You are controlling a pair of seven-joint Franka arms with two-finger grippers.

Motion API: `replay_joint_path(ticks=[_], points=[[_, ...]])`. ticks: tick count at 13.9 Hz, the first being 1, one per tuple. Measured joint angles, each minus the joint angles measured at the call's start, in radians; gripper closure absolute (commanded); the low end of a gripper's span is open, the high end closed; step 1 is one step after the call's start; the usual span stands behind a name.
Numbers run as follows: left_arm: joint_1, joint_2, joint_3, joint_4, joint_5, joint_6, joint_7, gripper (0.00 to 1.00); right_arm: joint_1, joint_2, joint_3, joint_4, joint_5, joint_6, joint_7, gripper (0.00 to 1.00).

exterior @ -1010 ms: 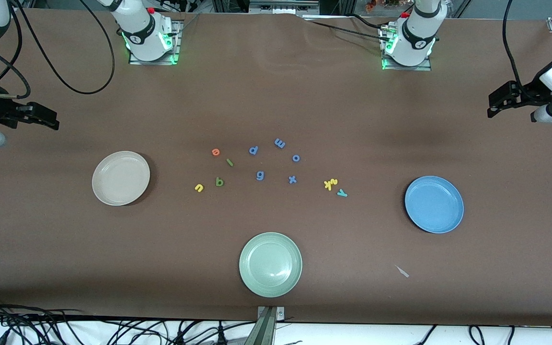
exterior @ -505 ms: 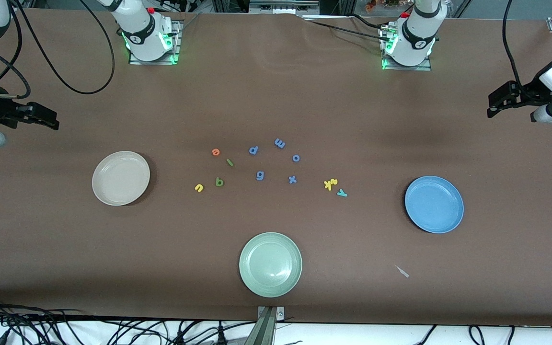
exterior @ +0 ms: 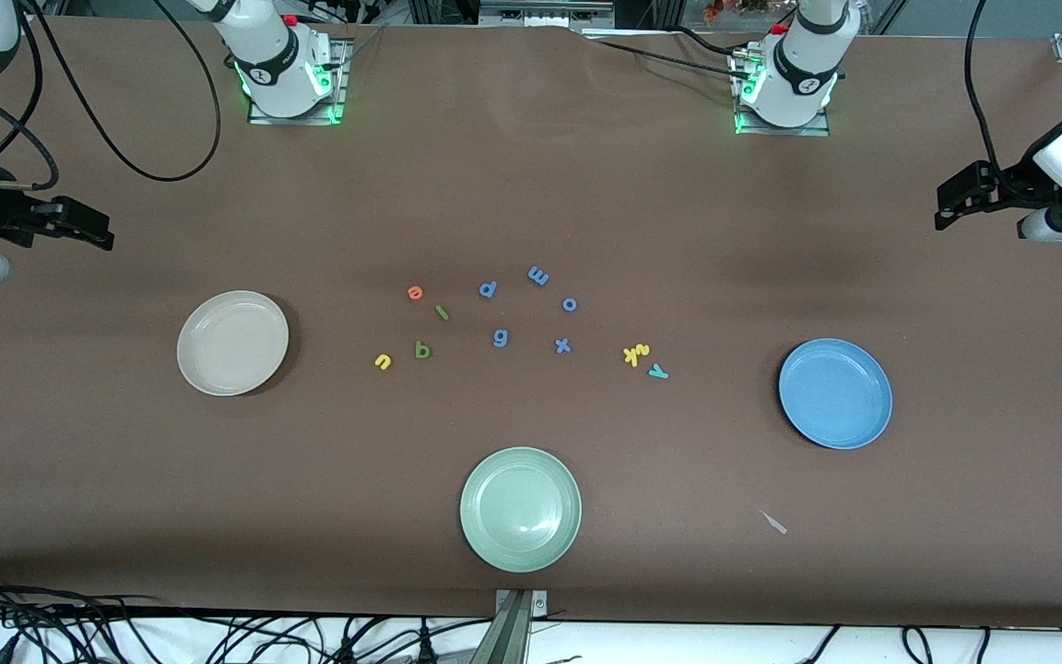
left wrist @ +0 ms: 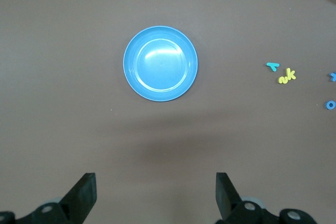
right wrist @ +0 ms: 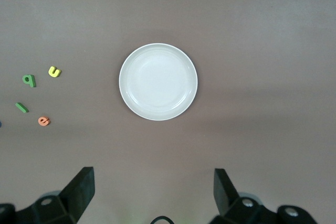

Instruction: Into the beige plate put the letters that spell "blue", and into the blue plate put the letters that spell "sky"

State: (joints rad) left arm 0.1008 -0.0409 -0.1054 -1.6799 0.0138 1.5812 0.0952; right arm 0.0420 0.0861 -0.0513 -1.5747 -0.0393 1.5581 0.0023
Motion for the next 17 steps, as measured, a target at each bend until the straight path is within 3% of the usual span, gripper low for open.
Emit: replay_joint_path(ticks=[6, 17], points=[[-0.004, 0.0, -0.006, 0.004, 0.0, -0.206, 0.001, 0.0, 0.0, 0.0, 0.0, 0.0, 0.0, 0.0, 0.0, 0.0], [-0.004, 0.0, -0.02, 0.029, 0.0, -0.227, 0.001, 0.0, 0.0, 0.0, 0.0, 0.0, 0.0, -0.001, 0.0, 0.0]])
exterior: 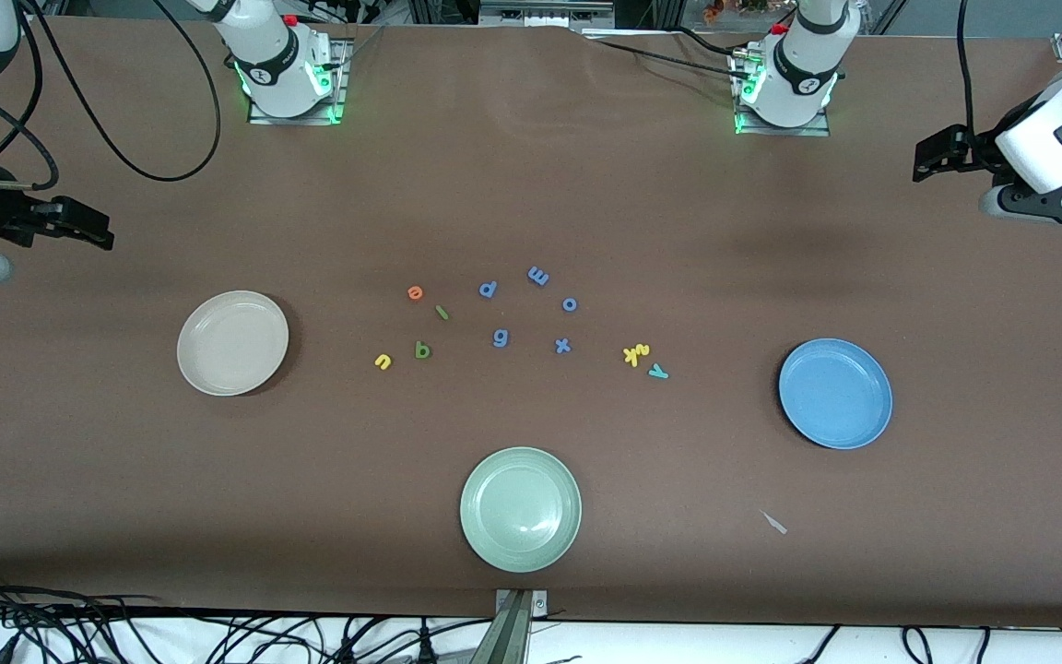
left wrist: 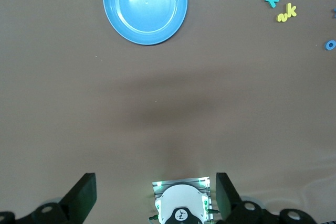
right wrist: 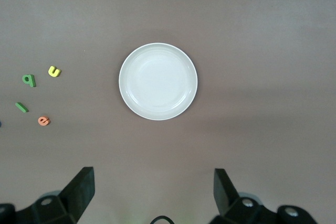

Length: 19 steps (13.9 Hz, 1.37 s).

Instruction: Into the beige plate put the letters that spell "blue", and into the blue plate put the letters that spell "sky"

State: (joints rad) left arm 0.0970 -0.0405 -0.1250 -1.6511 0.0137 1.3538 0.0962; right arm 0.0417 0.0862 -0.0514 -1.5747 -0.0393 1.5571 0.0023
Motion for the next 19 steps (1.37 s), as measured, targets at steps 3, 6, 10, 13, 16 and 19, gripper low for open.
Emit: replay_joint_path(ticks=[3, 6, 10, 13, 16, 19], points=[[0.001, 0.002, 0.003, 0.0, 0.0, 0.0, 0.0, 0.0, 0.0, 0.0, 0.0, 0.0, 0.0, 0.0, 0.0, 0.0], [0.0, 0.003, 0.0, 0.0, 0.0, 0.0, 0.0, 0.0, 0.0, 0.0, 0.0, 0.0, 0.0, 0.0, 0.0, 0.0], [-0.001, 0.003, -0.002, 0.0, 0.0, 0.0, 0.0, 0.0, 0.0, 0.002, 0.0, -0.002, 0.0, -0.003, 0.0, 0.0], [-0.001, 0.003, -0.004, 0.001, 0.0, 0.0, 0.0, 0.0, 0.001, 0.01, 0.003, -0.004, 0.0, -0.003, -0.006, 0.0], [0.001, 0.003, 0.0, 0.002, 0.0, 0.017, 0.0, 0.0, 0.021, 0.047, 0.015, -0.005, 0.0, 0.003, -0.07, 0.0], [0.0, 0.004, -0.005, 0.005, 0.0, 0.034, 0.0, 0.0, 0.091, 0.099, 0.02, -0.005, 0.0, 0.028, -0.084, 0.0]])
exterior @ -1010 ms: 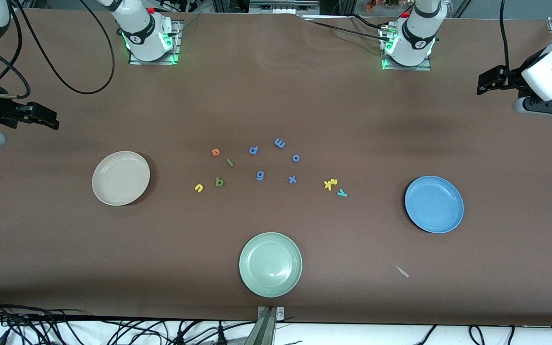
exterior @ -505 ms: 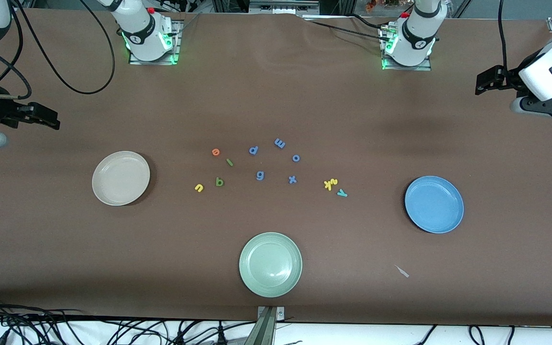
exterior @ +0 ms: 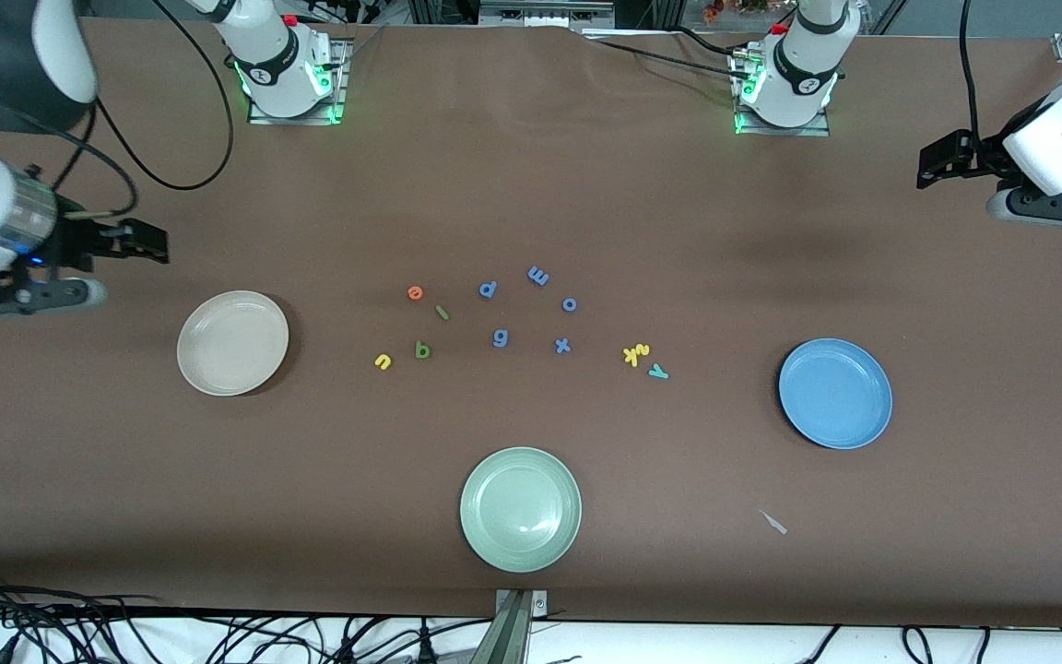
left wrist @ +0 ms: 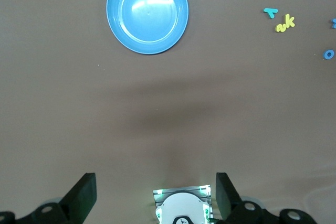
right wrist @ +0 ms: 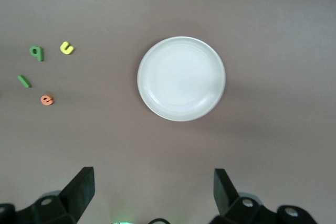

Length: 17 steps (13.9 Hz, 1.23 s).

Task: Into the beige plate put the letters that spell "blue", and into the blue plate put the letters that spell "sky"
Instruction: 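Reach to the green letter q and grasp it with the right gripper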

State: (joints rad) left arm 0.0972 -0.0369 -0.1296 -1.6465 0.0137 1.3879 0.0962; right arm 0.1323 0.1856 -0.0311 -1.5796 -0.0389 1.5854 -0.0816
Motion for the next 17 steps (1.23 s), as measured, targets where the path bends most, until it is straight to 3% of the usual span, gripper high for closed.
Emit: replay_joint_path(ticks=[5, 17], points=[[0.0, 0.001, -0.001, 0.017, 0.0, 0.056, 0.0, 0.0, 0.082, 0.114, 0.003, -0.001, 0.012, 0.113, 0.014, 0.0], [-0.003, 0.001, -0.003, 0.025, -0.05, 0.062, 0.0, 0.0, 0.334, 0.416, 0.006, -0.012, 0.072, 0.536, 0.589, 0.0]])
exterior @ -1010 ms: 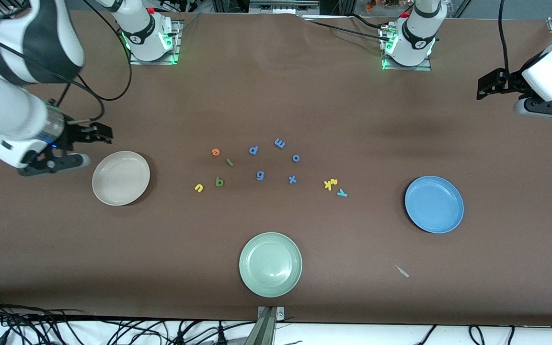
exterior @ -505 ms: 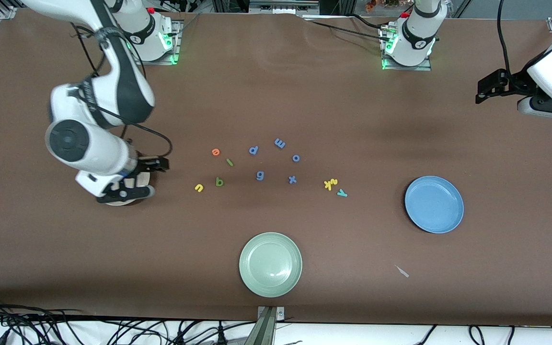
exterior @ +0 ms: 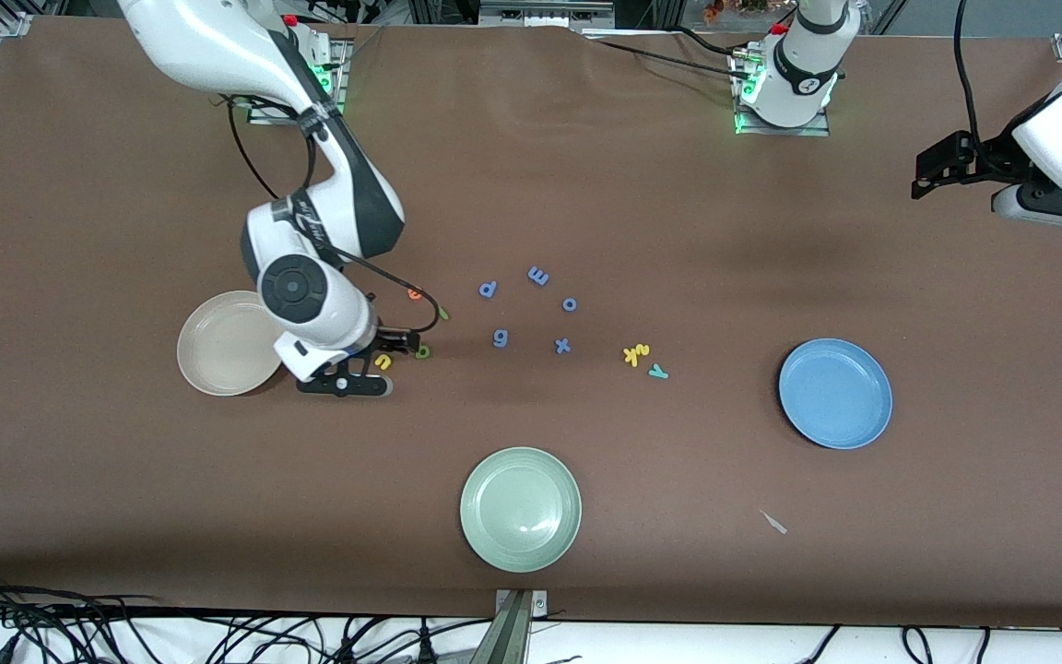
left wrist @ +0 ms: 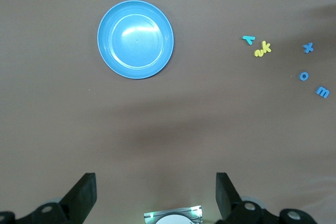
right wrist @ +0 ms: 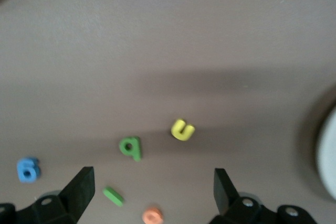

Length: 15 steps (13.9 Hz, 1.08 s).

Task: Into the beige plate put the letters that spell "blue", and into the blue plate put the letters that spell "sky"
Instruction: 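Reach to the green letter q and grasp it with the right gripper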

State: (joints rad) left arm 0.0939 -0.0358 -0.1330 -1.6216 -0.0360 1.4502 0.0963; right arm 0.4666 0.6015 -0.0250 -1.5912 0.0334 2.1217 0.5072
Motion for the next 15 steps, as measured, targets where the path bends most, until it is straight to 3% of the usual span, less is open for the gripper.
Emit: replay_joint_path(ticks=[6, 10, 15], points=[[0.0, 0.004, 0.001, 0.0, 0.04, 0.061, -0.001, 0.0, 0.043, 0.089, 0.0, -0.048, 0.001, 0.179, 0.141, 0.0], [0.007, 0.018, 0.012, 0.0, 0.056, 0.093, -0.002, 0.0, 0.068, 0.12, 0.0, -0.055, 0.001, 0.197, 0.193, 0.01], [0.01, 0.023, 0.013, 0.0, 0.057, 0.094, -0.002, 0.0, 0.068, 0.129, -0.003, -0.06, 0.005, 0.207, 0.195, 0.26]])
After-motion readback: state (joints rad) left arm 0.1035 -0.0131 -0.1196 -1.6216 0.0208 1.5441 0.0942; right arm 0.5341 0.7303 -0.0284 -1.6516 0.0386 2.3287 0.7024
